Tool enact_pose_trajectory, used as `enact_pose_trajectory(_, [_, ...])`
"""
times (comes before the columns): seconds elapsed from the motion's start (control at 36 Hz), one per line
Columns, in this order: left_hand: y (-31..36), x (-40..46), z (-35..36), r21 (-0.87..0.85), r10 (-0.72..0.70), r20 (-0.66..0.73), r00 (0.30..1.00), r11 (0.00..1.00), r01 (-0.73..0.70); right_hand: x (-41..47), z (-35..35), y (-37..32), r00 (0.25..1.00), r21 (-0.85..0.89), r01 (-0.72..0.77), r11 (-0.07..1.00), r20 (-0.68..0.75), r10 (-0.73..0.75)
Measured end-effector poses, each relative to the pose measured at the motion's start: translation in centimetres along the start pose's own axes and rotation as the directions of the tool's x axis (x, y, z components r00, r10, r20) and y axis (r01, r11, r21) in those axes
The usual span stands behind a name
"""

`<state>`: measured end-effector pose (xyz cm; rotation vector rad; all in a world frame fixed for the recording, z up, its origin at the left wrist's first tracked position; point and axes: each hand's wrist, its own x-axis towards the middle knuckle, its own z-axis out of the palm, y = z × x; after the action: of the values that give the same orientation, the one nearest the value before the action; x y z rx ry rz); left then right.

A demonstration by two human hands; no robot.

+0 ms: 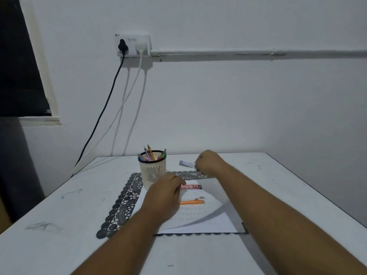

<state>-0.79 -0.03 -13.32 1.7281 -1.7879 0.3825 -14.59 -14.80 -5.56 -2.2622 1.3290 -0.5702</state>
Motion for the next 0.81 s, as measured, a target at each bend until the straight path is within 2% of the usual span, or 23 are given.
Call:
enact_pose_trajectory(0.17, [0.5, -0.2, -0.2, -0.038, -0.034, -0.123, 0.992, 0.999, 0.029, -5.6, 2.6, 1.4, 0.999, 0.420, -0.047, 0.906, -0.003, 0.054])
enact_pose_trajectory(0.22, [0.3, -0.1, 0.0, -0.038, -0.027, -0.134, 0.991, 0.999, 0.022, -6.4, 4.1, 2.4, 0.998, 0.628, -0.060, 0.776, 0.021, 0.060])
enact_pose_trajectory(0.28, [0.0, 0.1, 0.2, -0.029, -0.022, -0.133, 0.991, 0.999, 0.019, -6.7, 4.8, 3.1, 0.999, 0.746, -0.036, 0.665, 0.029, 0.021])
enact_pose_trajectory(0.36, [-0.1, 0.1, 0.3, -0.014, -0.017, -0.130, 0.991, 1.000, 0.015, -6.6, 4.9, 3.5, 0.999, 0.778, 0.017, 0.628, 0.016, -0.047])
enact_pose_trajectory(0.44, [0.1, 0.1, 0.2, 0.019, -0.026, -0.138, 0.990, 0.999, 0.029, -6.7, 4.7, 3.3, 0.998, 0.851, 0.042, 0.523, -0.006, -0.070])
enact_pose_trajectory(0.81, [0.0, 0.0, -0.2, 0.035, -0.025, -0.112, 0.993, 0.999, 0.029, -6.0, 4.9, 3.9, 0.993, 0.902, -0.025, 0.432, 0.074, -0.096])
